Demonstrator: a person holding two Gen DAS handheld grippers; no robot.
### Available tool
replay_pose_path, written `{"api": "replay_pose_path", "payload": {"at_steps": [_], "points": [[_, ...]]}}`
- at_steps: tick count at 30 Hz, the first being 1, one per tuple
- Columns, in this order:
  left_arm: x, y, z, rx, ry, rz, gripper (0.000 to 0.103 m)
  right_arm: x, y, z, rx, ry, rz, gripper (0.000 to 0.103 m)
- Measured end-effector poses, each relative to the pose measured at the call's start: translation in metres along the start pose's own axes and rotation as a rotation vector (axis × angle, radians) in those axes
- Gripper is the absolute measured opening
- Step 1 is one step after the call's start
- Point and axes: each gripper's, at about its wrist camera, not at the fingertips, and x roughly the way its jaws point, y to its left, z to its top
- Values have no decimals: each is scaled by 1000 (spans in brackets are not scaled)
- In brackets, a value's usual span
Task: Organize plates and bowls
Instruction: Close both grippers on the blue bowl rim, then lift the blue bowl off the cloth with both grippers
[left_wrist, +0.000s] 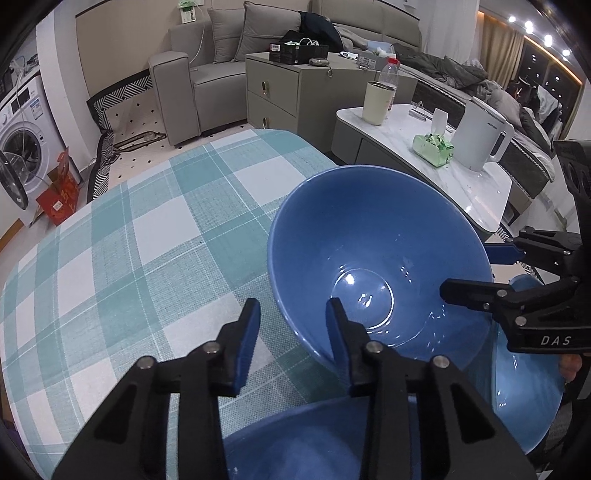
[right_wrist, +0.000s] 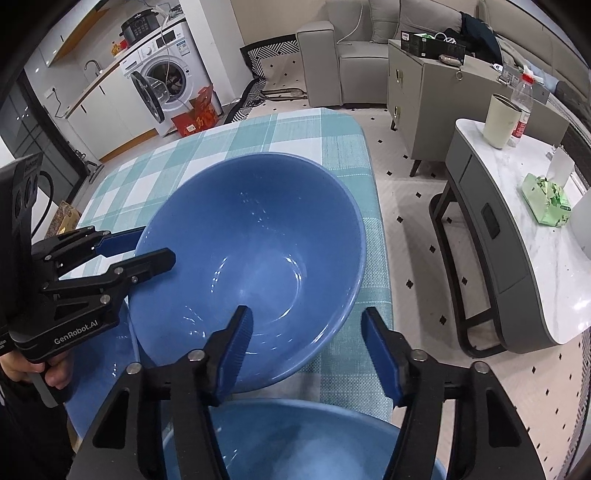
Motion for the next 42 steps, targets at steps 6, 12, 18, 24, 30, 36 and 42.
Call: {"api": "replay_pose_path", "payload": {"at_steps": [6,12,18,24,30,36,42], "points": [[0,-2,0,9,-7,-14,22,2,4,-4,-22,-2,-10,45],[0,-3,0,10,-10,-13,21,3,7,-3,-35,-4,-20,38],[-2,-6,0,27,-22,8,20,2,9,-4,-56,-19,-56,33],[-4,-5,2,22,-35,12,19,1,10,-3,-69,-25,-70,32],[-12,-7,3,24,-64,12,19,-3,10,-1,-66,-39,-70,32],[-20,-8,5,23,-81,10,19,-13,13,-1,-68,-57,-78,32],[-35,-9,4,22,-108,10,19,-27,16,0,-69,-86,-83,32]]}}
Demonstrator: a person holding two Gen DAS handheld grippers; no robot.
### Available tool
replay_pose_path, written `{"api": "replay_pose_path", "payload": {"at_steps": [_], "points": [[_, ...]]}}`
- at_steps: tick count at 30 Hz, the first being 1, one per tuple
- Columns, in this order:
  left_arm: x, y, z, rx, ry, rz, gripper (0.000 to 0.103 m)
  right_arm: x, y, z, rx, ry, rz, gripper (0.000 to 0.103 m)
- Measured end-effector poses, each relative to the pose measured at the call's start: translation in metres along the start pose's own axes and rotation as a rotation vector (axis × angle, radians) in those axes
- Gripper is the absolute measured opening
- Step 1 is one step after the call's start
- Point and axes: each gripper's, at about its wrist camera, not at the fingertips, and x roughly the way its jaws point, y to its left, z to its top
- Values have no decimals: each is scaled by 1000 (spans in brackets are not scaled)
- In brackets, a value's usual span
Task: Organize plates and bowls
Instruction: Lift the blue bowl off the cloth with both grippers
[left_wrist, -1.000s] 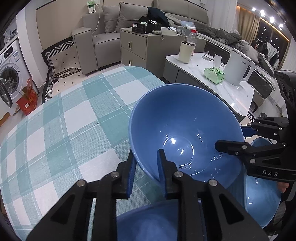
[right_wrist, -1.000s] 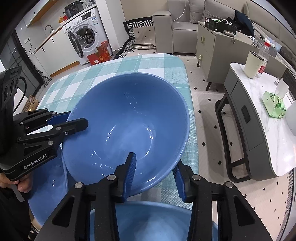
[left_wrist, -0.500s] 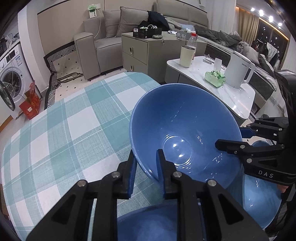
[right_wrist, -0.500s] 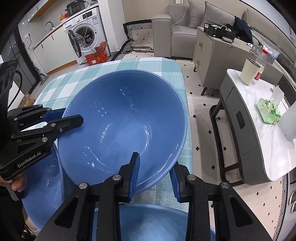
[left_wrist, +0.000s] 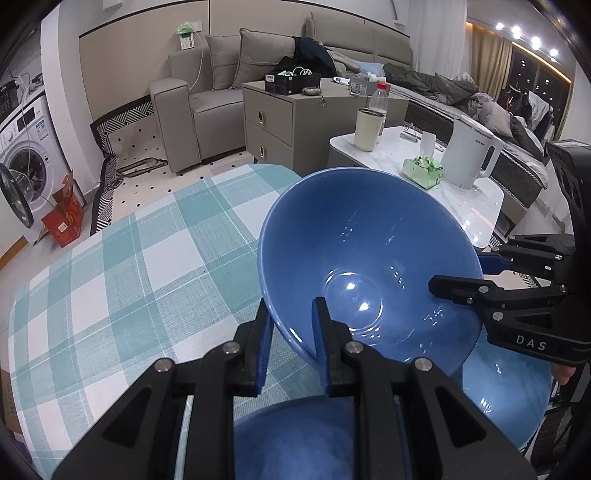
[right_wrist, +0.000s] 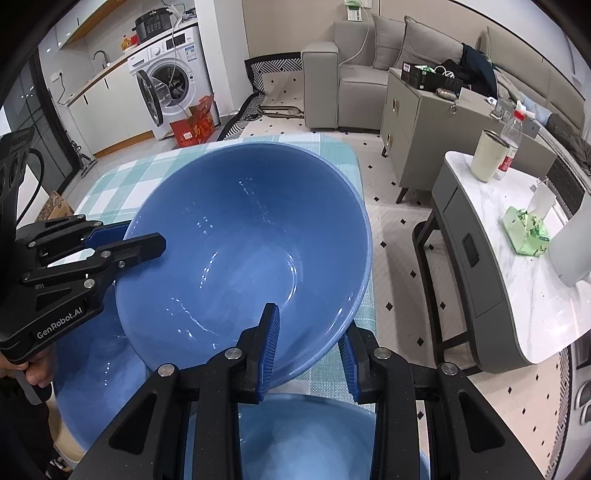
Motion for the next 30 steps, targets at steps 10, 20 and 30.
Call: {"api": "replay_pose_path", "payload": {"at_steps": [10,20,30], "points": [[-32,-4,0,2,-54,9,19,-34,9,0,-6,-60,0,32],[-67,-8,-4,2,-110,29,19,-65,20,-5,-21,-113,6,31],[-95,-11,-14,-1,-146,47,19,-95,37,-12,-47,-160,7,32]]}}
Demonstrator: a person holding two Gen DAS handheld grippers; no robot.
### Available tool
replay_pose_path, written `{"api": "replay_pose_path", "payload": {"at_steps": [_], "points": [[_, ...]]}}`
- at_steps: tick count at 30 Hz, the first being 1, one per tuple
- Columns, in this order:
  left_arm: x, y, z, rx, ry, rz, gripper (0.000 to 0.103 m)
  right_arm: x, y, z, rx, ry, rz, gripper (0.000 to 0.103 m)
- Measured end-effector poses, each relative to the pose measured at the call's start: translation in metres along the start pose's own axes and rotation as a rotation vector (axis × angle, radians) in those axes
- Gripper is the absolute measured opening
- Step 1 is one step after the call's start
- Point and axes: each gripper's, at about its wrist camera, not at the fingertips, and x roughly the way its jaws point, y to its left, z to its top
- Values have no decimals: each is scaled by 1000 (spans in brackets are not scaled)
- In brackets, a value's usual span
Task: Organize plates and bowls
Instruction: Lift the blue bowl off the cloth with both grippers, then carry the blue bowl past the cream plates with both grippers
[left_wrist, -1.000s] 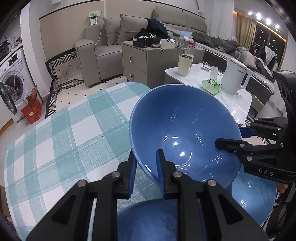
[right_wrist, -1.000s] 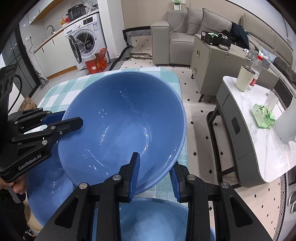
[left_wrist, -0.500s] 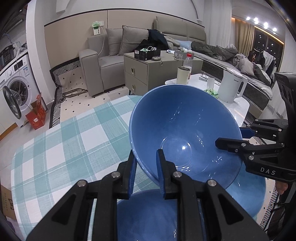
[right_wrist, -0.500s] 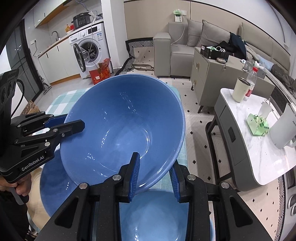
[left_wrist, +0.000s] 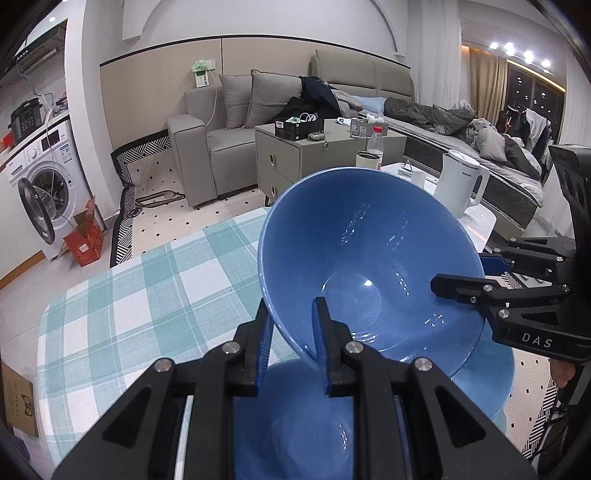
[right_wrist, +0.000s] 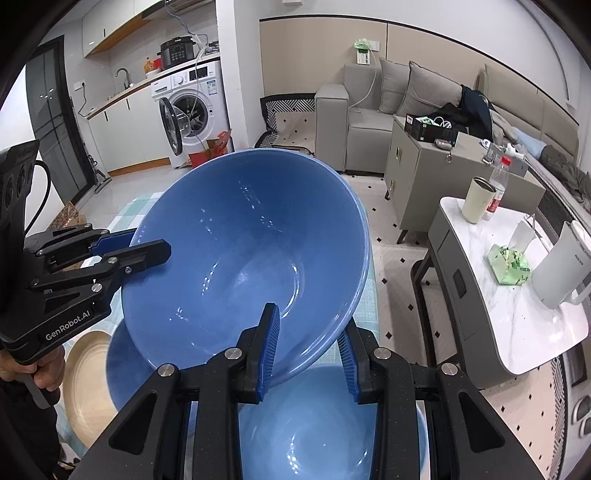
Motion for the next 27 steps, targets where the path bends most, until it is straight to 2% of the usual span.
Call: {"api": "replay_pose_path", "payload": {"at_steps": [16,27], "points": [[-50,5,-24,-15,-44,45,19,-32,38,-15,-38,-40,29,32],[-62,11,-50,-46,-31,72,19,-38,62,-31,-65,-33,67,32]]}}
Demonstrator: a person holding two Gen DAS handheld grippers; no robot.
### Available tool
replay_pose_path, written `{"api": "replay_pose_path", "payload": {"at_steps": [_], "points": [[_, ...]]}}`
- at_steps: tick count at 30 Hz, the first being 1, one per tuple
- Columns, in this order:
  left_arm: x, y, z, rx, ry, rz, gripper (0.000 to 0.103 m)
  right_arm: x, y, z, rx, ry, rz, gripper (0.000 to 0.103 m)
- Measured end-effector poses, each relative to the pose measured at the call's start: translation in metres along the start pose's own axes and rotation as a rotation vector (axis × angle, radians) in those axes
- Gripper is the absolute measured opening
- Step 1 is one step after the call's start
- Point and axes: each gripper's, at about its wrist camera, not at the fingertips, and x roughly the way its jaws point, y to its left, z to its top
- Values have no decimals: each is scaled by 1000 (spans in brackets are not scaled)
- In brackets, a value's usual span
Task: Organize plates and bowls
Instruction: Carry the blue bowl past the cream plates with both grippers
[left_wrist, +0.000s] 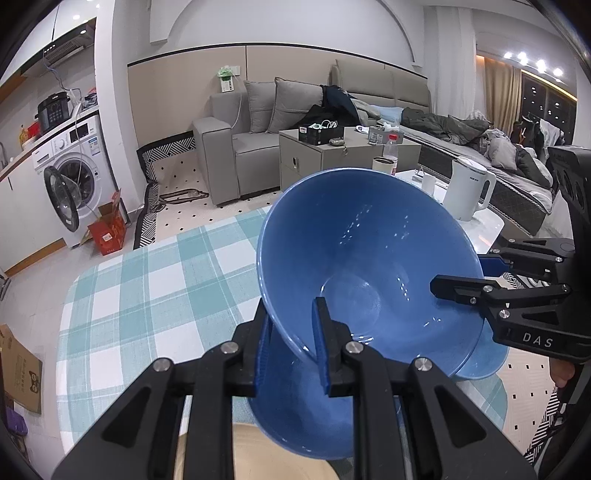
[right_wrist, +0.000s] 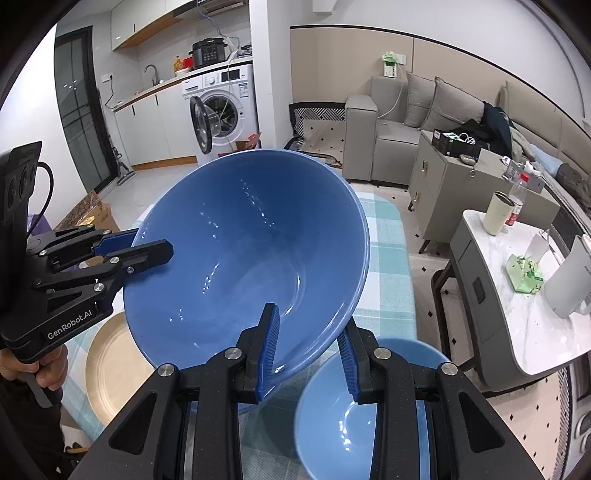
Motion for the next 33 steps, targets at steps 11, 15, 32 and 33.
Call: {"api": "replay_pose_path", "payload": {"at_steps": [11,15,32,33], "points": [[-2,12,-20,-25,17,11,19,13,19,-11,-16,30,25,32],[-3,14,-25,-29,19,12,19,16,22,-15,-20,40,30,32],[3,21,-43,-46,49,12,19,30,35,-26,-48,99,25,32],[4,21,-45,-49,53,11,19,32,36,-27,-51,106,26,32]]}}
